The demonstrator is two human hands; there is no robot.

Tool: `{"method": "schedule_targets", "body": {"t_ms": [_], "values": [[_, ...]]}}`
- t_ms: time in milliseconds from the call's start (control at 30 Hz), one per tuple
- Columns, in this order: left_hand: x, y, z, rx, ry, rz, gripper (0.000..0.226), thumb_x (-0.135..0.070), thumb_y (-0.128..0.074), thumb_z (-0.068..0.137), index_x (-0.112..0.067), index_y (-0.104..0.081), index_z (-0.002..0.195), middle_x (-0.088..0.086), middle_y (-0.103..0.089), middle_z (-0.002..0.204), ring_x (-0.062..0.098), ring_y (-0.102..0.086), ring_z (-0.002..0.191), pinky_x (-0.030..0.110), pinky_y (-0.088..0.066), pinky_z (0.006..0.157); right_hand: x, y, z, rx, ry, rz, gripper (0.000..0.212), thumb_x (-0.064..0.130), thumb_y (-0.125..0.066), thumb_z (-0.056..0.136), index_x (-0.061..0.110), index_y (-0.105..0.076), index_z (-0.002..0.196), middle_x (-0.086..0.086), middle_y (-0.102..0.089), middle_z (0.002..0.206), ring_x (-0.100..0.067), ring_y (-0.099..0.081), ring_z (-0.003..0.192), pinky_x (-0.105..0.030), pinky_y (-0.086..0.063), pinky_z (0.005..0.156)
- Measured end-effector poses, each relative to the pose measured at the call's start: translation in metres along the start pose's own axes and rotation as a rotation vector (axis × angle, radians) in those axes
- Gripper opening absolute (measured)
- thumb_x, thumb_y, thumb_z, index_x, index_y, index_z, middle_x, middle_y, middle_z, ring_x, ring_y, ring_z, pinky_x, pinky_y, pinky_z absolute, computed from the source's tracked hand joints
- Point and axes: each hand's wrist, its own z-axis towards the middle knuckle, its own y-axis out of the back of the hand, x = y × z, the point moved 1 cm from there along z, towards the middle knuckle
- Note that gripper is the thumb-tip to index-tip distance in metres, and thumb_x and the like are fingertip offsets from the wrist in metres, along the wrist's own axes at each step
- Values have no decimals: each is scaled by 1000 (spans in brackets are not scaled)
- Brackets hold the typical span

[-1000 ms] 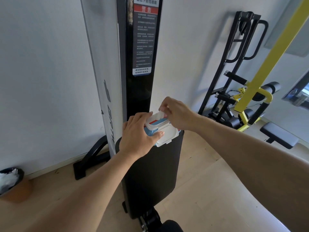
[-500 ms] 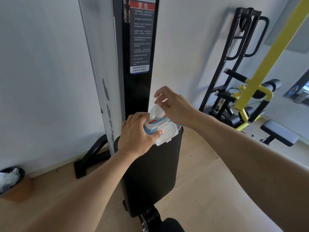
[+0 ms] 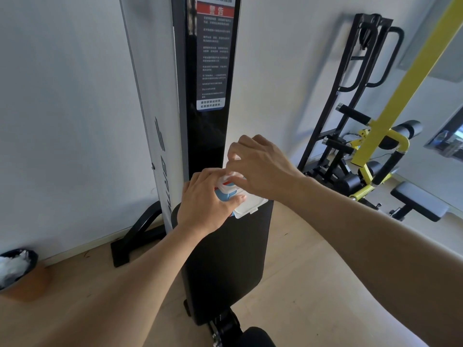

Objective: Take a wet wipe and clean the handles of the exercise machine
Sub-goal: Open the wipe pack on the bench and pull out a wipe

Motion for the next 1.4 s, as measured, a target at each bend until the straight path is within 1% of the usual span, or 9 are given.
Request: {"method": "schedule_targets", "body": {"t_ms": [267,467,600,733,900,1033,1233,1333,1400], "values": [[-1,0,0,-7,-4,-1,57,-63,-71,76,-32,-58,122,-12,-63,126,11,-57,113,23,-36,96,12,4,-3,-196,-584,449,15,25,-59,96,22,-73,96,10,-66,99,-7,-61,82,-29,-57,74],[1,-1,0,-4,-14,-5,64,-64,-71,76,-33,-54,129,-10,-62,129,12,-56,116,28,-41,99,11,9,-2,-34,-609,427,20,27,-55,98,26,-69,111,11,-68,105,-10,-62,90,-29,-57,78],[3,-3,0,6,-33,13,67,-67,-68,76,-35,-52,132,-9,-61,132,14,-56,119,28,-38,100,10,9,1,44,-590,373,16,39,-62,97,26,-72,100,12,-64,97,-9,-59,88,-26,-54,74],[3,-3,0,-17,-59,6,62,-64,-68,79,-32,-56,131,-7,-60,132,16,-55,119,36,-45,98,10,15,6,-121,-811,623,16,34,-64,97,23,-72,88,14,-68,80,-7,-61,72,-26,-54,68],[4,-3,0,-12,-47,-9,58,-64,-67,79,-31,-58,126,-9,-59,128,13,-55,116,34,-46,98,3,14,8,-269,-1023,899,18,28,-62,98,26,-61,80,7,-70,85,-19,-69,79,-43,-60,77],[1,-2,4,59,36,-25,50,-67,-61,80,-35,-60,118,-15,-61,123,8,-53,112,35,-46,100,-1,9,5,-66,-926,871,12,29,-65,96,28,-62,84,8,-70,88,-16,-65,81,-32,-56,72],[-6,4,27,28,94,-45,39,-63,-59,87,-28,-71,99,-9,-71,102,10,-64,95,30,-43,91,-4,11,3,-18,-846,986,23,42,-64,94,27,-74,79,8,-75,75,-11,-68,71,-36,-59,74],[-8,0,27,-47,78,-95,27,-43,-65,93,-17,-72,98,-2,-73,97,12,-67,90,37,-54,89,-10,4,1,62,-804,770,19,43,-75,85,35,-73,103,12,-69,88,-8,-61,78,-27,-50,71],[-6,-2,20,-70,31,-152,28,-40,-62,94,-14,-72,99,0,-74,97,10,-66,89,38,-58,84,-11,0,-1,192,-716,664,19,43,-74,86,35,-75,102,17,-62,91,-6,-54,84,-27,-45,77]]}}
